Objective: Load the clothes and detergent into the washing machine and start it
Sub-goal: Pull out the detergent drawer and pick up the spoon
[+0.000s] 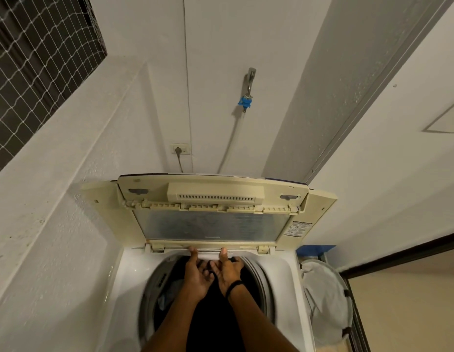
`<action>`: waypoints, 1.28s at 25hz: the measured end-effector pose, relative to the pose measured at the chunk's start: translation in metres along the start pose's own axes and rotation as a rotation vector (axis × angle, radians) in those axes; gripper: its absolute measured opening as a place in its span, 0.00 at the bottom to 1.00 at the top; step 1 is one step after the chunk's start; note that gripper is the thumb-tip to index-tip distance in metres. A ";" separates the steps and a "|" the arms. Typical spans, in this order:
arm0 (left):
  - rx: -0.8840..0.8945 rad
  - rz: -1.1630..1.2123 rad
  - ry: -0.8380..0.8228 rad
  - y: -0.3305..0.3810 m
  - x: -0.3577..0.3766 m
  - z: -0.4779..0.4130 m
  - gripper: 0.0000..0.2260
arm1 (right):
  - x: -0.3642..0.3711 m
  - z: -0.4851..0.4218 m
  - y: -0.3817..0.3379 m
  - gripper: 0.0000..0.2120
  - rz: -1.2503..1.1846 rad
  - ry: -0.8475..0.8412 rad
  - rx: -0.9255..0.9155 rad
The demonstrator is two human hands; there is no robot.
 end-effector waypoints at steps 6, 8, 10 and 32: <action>0.015 -0.079 0.042 -0.005 -0.003 0.003 0.31 | -0.008 0.000 0.014 0.31 0.074 0.060 0.021; 0.000 -0.204 0.036 -0.005 -0.012 0.008 0.32 | -0.017 -0.002 0.016 0.31 0.102 0.086 -0.008; 0.014 -0.323 0.040 -0.003 -0.025 0.017 0.29 | -0.026 0.002 0.020 0.31 0.141 0.093 -0.011; 0.188 -0.417 0.135 -0.014 -0.128 0.101 0.22 | -0.048 0.098 0.085 0.15 0.655 -0.016 0.029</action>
Point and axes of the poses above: each hand's wrist, its own z-axis away from the middle knuckle, its own x-axis out of the palm, y = z × x, the point moved 7 cm from there along -z, towards the middle knuckle, and after that the axes turned 6 degrees about z, right-handed, at the moved point
